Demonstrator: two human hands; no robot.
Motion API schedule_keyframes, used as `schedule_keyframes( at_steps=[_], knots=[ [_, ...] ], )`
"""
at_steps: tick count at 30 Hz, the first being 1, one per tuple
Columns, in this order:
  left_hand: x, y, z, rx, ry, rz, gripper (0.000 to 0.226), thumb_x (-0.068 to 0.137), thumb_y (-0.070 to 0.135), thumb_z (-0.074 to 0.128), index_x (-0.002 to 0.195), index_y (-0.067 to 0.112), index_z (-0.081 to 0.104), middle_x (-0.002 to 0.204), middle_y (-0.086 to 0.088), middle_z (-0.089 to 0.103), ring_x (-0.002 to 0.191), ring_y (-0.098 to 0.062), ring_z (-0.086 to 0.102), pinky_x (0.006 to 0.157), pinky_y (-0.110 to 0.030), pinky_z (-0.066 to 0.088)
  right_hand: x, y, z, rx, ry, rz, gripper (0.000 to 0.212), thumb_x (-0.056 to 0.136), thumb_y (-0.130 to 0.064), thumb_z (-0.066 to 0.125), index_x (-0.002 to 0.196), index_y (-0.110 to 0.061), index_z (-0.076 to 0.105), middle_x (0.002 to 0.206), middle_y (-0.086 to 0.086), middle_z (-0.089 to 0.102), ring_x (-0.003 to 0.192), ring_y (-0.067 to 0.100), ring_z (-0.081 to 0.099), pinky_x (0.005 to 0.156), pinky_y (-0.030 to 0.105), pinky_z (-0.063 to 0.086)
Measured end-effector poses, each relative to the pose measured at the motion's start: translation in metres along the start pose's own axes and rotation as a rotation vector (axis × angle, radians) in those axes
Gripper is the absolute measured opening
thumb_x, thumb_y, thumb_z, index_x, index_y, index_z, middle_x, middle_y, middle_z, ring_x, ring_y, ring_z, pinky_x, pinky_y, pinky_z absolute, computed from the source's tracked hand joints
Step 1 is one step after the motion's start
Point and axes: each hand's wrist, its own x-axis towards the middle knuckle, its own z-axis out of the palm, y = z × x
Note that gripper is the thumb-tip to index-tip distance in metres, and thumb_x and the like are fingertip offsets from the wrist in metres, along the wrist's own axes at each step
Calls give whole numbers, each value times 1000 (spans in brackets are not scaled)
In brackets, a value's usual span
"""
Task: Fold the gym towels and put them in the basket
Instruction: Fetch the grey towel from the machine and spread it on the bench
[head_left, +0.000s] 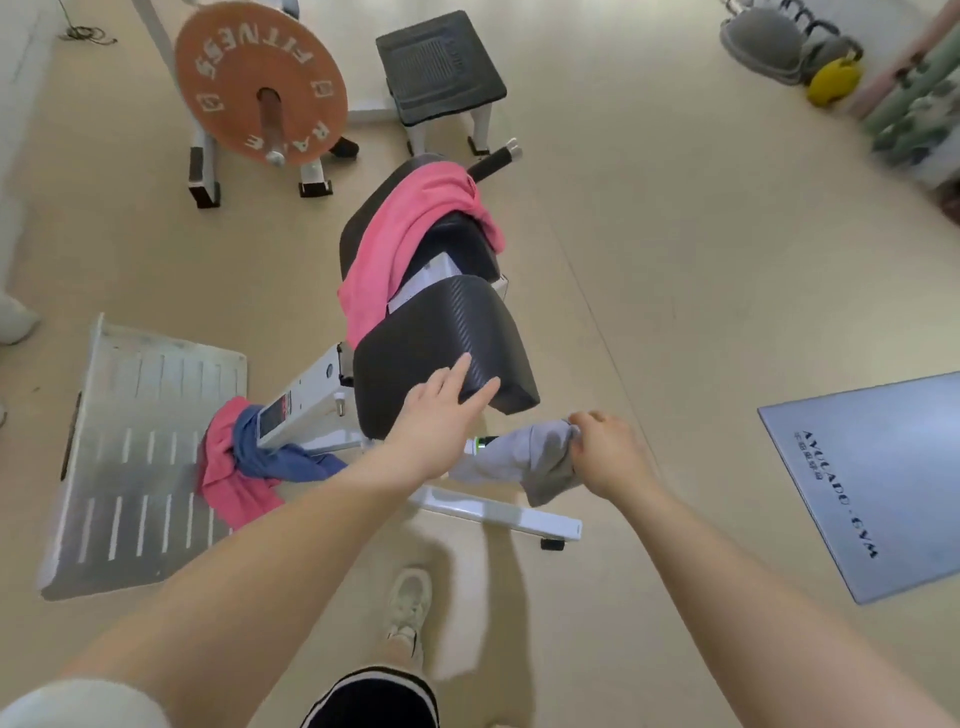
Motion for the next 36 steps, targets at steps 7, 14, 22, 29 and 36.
schedule_keyframes(
  at_steps=[7,14,22,29,36],
  knots=[
    [83,-36,7,216,59,230,71,71,35,75,135,23,46,146,-23,33,131,-36,40,102,-41,39,60,1,25,-195,-212,235,30,95,-22,35,121,-14,46,127,8,54,125,26,41,104,38,27],
    [94,-49,24,161,61,275,74,40,32,93,108,17,68,118,-22,62,103,-39,63,76,-46,54,74,8,29,-157,-113,270,30,88,-7,40,117,-10,46,123,8,53,120,27,42,95,33,35],
    [75,-19,10,131,169,158,57,92,24,54,143,20,31,155,-13,19,143,-28,20,113,-39,24,60,16,1,679,-108,220,12,84,-10,49,89,-17,57,89,0,61,86,24,55,70,27,41],
    [1,43,-22,-531,168,5,38,98,11,37,134,21,47,139,2,47,128,-14,42,105,-21,30,-11,14,-65,1078,-310,-317,35,84,2,43,77,-28,60,92,0,60,86,15,53,76,24,41],
    [-155,108,-28,-1169,358,-252,25,96,7,41,113,15,58,108,6,61,101,1,54,93,-9,39,-112,-14,-73,982,-607,-753,28,88,7,50,88,-19,61,88,7,61,78,11,56,73,17,46]
  ],
)
